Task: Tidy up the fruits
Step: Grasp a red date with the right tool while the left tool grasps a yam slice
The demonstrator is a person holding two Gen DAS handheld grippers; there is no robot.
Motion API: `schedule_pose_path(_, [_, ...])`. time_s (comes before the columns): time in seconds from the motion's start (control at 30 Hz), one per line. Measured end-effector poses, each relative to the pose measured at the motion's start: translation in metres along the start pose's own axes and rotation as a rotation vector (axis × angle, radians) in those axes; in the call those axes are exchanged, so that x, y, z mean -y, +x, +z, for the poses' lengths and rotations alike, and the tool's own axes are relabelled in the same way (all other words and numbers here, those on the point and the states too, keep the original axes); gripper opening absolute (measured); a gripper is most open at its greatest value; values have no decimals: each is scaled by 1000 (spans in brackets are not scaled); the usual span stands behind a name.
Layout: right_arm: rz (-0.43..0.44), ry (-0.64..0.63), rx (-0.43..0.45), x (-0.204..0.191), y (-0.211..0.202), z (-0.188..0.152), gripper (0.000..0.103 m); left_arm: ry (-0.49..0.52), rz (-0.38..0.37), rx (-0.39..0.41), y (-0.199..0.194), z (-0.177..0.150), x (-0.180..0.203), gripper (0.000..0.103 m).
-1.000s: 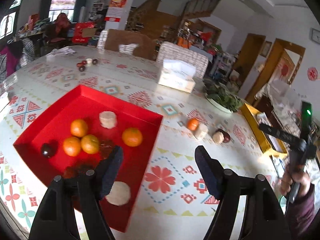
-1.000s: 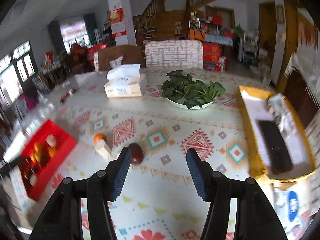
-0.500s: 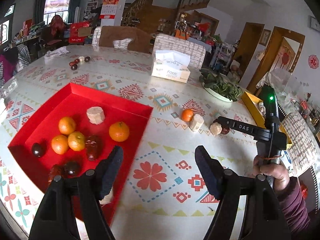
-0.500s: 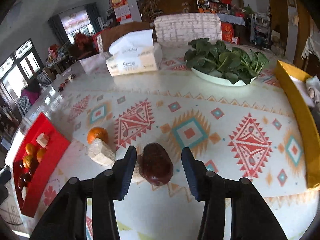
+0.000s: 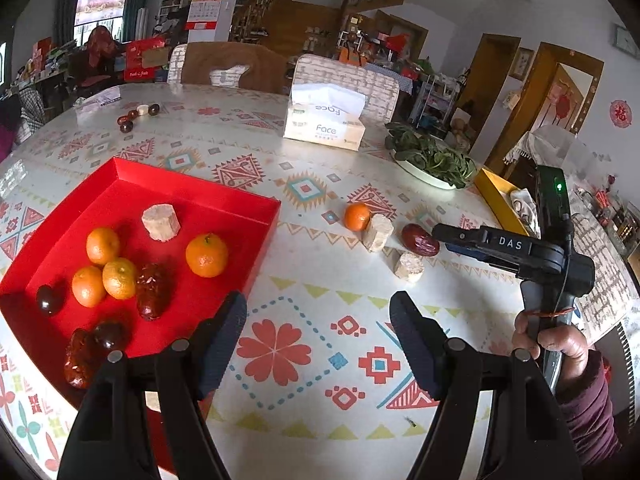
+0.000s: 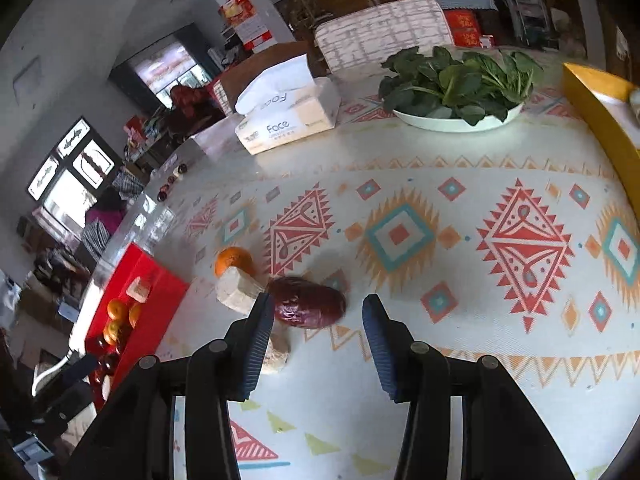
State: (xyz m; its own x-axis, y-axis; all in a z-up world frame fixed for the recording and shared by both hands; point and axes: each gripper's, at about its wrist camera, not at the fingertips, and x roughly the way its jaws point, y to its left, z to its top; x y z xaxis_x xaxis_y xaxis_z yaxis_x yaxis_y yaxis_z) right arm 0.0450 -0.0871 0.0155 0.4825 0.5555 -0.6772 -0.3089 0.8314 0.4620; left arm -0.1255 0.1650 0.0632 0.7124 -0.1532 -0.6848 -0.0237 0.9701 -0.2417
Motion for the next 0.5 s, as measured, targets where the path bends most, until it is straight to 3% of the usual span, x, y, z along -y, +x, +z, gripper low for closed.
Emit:
schedule_pose_path(0.17, [-14, -37, -1, -17, 15, 0, 51, 21, -15, -30, 13, -1, 11, 73])
schedule_pose_path(0.33, [-93, -119, -26, -33, 32, -4, 51, 76, -28, -55, 26, -1, 29, 73])
schedule_pose_path(0.37, [-103, -129, -31, -35, 32, -5, 48, 86, -29, -58, 28, -1, 32, 73])
schedule_pose_path(0.4, [-117, -131, -30, -35, 32, -6, 33, 98, -28, -59, 30, 1, 36, 73])
schedule_pose_path(0.5, [-133, -112, -22, -29, 27, -6, 34, 126, -25, -66, 38, 5, 45, 73])
